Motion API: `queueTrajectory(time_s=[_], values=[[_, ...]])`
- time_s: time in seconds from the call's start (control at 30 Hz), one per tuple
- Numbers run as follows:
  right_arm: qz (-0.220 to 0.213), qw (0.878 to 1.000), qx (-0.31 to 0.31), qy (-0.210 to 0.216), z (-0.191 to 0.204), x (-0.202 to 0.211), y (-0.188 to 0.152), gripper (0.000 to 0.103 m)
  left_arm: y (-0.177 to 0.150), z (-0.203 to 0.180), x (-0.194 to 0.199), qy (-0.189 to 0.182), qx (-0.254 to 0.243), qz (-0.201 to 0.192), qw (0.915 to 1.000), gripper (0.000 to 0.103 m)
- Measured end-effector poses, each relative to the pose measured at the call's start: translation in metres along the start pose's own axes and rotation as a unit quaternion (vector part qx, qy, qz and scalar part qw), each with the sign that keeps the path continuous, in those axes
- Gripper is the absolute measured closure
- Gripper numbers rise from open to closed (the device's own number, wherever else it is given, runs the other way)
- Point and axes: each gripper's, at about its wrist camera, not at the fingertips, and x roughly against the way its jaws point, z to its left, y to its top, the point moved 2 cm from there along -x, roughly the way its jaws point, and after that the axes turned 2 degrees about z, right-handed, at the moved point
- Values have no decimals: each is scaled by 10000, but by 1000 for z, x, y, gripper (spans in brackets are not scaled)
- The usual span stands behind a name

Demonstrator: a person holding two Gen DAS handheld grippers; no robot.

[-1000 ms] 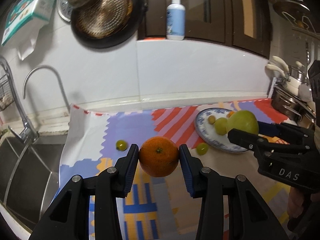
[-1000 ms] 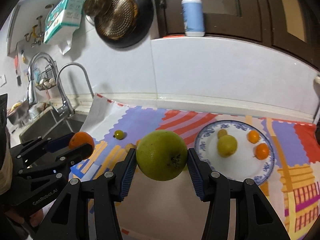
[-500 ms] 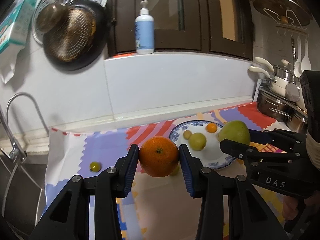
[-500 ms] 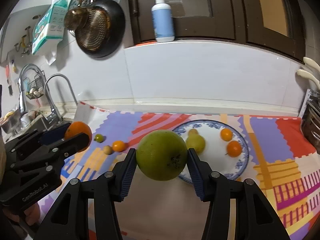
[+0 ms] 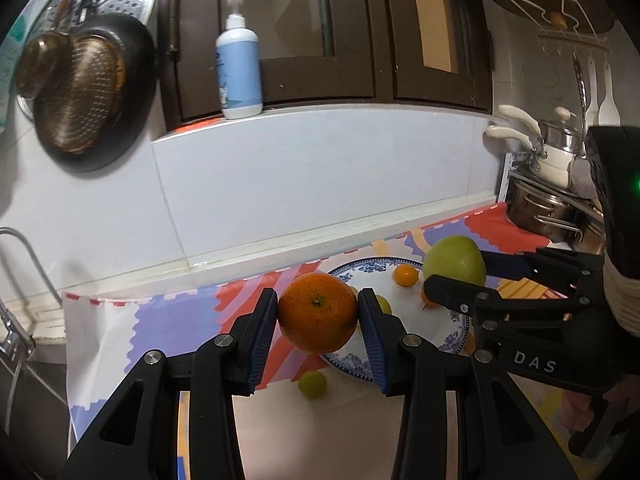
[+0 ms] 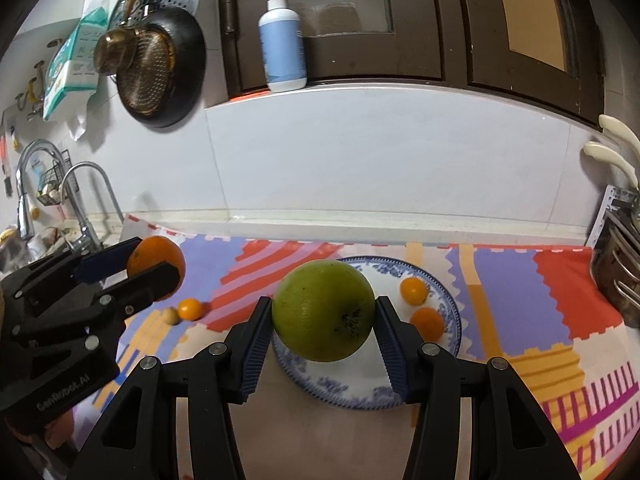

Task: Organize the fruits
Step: 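Carry the held orange and green apple over the blue-rimmed plate, then lower both fruits onto the plate and open both tools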

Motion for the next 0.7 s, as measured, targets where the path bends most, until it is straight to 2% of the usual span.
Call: queueTrajectory(time_s=[0.33,0.53,0.7], values=[[169,9998,-8,-92,-24,-47,14,52,-1,-1,-61,-148,-109,545,9983,62],[338,9993,-82,-108,-35,-80,16,52,-3,1,-93,-236,-157,772,9966,62],[492,9986,-143,-154,-42,-105,16,52,-3,1,-118,-448,-195,875,9950,62]])
